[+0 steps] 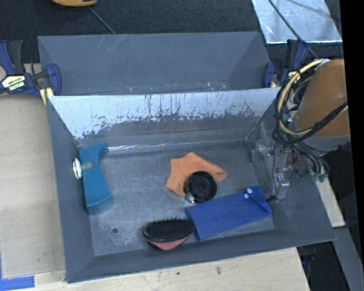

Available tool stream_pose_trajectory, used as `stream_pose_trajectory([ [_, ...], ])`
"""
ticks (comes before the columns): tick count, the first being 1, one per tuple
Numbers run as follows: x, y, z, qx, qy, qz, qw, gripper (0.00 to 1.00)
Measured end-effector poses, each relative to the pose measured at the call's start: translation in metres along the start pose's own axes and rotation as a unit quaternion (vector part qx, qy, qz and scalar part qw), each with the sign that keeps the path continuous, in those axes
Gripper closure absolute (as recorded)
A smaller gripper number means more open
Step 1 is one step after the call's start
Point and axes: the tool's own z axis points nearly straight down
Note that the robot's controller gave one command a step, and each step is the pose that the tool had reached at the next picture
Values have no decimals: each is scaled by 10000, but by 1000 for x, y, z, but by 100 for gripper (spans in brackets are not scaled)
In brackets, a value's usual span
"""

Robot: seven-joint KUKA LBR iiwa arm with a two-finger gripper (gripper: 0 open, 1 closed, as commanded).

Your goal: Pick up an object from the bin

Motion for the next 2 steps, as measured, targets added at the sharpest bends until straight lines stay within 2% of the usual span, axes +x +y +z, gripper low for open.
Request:
stream_pose_trajectory([
  [1,-2,0,-5,8,-41,-15,10000,0],
  [2,-13,38,43,16,-60,-166,9998,0],
])
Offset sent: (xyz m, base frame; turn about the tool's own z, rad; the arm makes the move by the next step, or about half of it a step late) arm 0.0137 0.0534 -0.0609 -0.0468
